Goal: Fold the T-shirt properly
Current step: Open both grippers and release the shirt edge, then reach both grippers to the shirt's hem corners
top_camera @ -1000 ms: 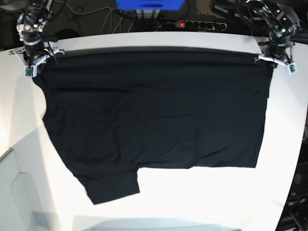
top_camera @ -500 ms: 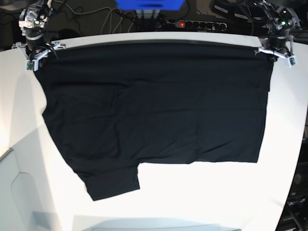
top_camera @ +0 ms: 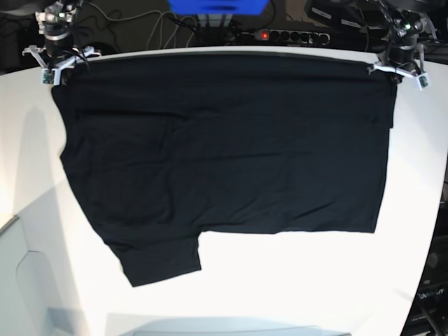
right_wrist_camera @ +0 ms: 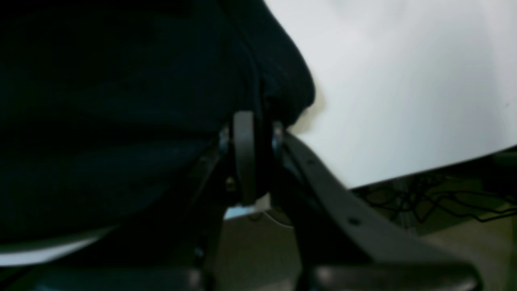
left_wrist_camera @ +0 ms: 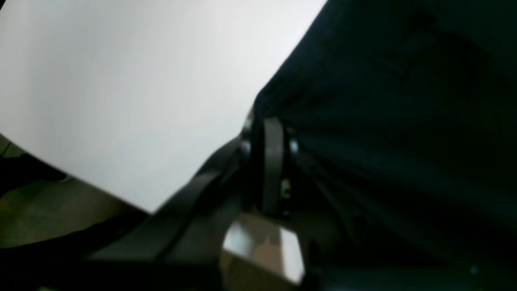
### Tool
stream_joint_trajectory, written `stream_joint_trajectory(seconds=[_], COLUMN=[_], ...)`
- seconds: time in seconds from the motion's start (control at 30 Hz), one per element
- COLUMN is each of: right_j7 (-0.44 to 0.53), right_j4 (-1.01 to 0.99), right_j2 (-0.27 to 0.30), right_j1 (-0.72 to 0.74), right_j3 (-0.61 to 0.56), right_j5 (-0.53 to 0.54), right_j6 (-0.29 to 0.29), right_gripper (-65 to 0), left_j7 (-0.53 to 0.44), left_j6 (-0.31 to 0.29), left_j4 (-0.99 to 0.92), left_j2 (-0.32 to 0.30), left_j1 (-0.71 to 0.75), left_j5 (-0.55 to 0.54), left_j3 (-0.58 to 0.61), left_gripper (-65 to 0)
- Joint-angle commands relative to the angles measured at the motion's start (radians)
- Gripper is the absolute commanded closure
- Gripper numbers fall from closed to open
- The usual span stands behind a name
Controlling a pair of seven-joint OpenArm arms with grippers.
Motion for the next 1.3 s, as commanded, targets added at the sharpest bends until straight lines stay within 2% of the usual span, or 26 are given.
stream_joint_trajectory(seconds=[0.0, 0.43, 0.53, 0.67, 0.8, 0.9, 1.03, 1.1, 1.27], right_j7=[0.003, 0.009, 0.009, 0.009, 0.009, 0.009, 0.009, 0.009, 0.011], right_j4=[0.003, -0.001, 0.014, 0.054, 0.08, 0.08, 0.082, 0.082, 0.082], right_j2=[0.005, 0.011, 0.011, 0.007, 0.005, 0.005, 0.005, 0.005, -0.007], right_j1=[-0.012, 0.028, 0.028, 0.026, 0.026, 0.028, 0.028, 0.029, 0.065], right_j3=[0.003, 0.005, 0.005, 0.005, 0.005, 0.005, 0.007, 0.007, 0.037], right_j5=[-0.006, -0.003, -0.003, -0.003, -0.003, -0.003, -0.003, -0.003, -0.002], right_j6=[-0.004, -0.004, -0.004, -0.004, -0.004, -0.004, -0.004, -0.004, -0.004], right_gripper=[0.0, 0.0, -7.5, -21.7, -28.9, -29.2, -29.2, -29.4, -29.4], left_j7=[0.063, 0.063, 0.063, 0.071, 0.071, 0.071, 0.063, 0.062, 0.062], left_j6=[0.01, 0.01, -0.011, -0.148, -0.176, -0.18, -0.18, -0.18, -0.18], left_j4=[-0.003, -0.004, -0.003, -0.003, -0.003, -0.003, -0.003, -0.003, 0.057], left_j2=[-0.001, -0.007, -0.007, -0.007, -0.004, -0.007, -0.006, -0.007, 0.01], left_j1=[0.023, 0.02, 0.02, 0.02, 0.02, 0.02, 0.02, 0.02, 0.02], left_j5=[0.04, 0.04, 0.04, 0.042, 0.042, 0.042, 0.042, 0.042, 0.04], left_j3=[-0.002, 0.002, 0.002, -0.004, -0.004, -0.004, -0.006, -0.006, -0.065], left_gripper=[0.0, -0.1, -0.2, -0.2, -0.5, -9.8, -35.0, -43.0, -44.2])
